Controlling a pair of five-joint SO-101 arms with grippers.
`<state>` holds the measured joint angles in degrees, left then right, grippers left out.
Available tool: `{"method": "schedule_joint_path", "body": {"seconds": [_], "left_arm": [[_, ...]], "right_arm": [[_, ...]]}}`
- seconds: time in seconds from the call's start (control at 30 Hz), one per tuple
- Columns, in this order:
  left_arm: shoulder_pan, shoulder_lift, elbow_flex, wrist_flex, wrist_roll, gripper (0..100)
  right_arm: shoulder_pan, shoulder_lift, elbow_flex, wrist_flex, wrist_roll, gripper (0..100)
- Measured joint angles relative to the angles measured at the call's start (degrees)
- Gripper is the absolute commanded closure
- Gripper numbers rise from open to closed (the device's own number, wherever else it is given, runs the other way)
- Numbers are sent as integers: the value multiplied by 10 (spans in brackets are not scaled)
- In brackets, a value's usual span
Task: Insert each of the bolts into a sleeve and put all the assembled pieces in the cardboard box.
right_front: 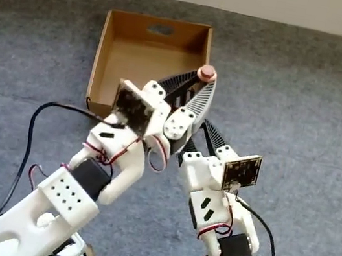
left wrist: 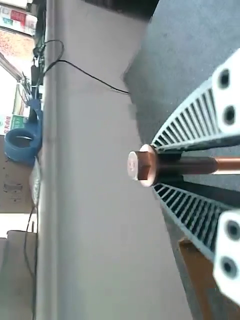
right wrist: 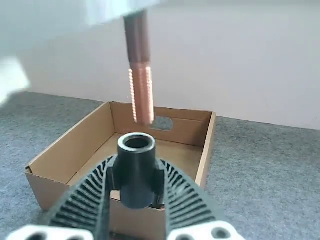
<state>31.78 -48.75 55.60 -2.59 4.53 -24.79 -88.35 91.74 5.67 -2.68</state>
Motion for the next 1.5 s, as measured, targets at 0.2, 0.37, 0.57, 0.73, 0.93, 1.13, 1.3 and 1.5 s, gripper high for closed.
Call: {"method": "schedule_joint_path", "body": {"seconds": [0.2, 0.37, 0.57, 0.73, 0.93, 1.13, 1.3, 1.5], "left_arm": [[0, 18, -4, 0, 0, 990], [0, 19, -4, 0, 0, 990], [0, 24, -4, 0, 0, 990], [0, 25, -4, 0, 0, 990], [-2, 25, 4, 0, 0, 990], [-1, 25, 4, 0, 0, 990], [-1, -7, 10, 7, 0, 990], [0, -60, 11, 59, 0, 990]], "right_arm": [[0, -1, 13, -1, 0, 990], [0, 0, 14, -1, 0, 990], [0, 0, 14, -1, 0, 990], [0, 0, 14, -1, 0, 990], [0, 0, 14, -1, 0, 990], [0, 0, 14, -1, 0, 990], [0, 0, 14, -1, 0, 990], [0, 0, 14, -1, 0, 990]]}}
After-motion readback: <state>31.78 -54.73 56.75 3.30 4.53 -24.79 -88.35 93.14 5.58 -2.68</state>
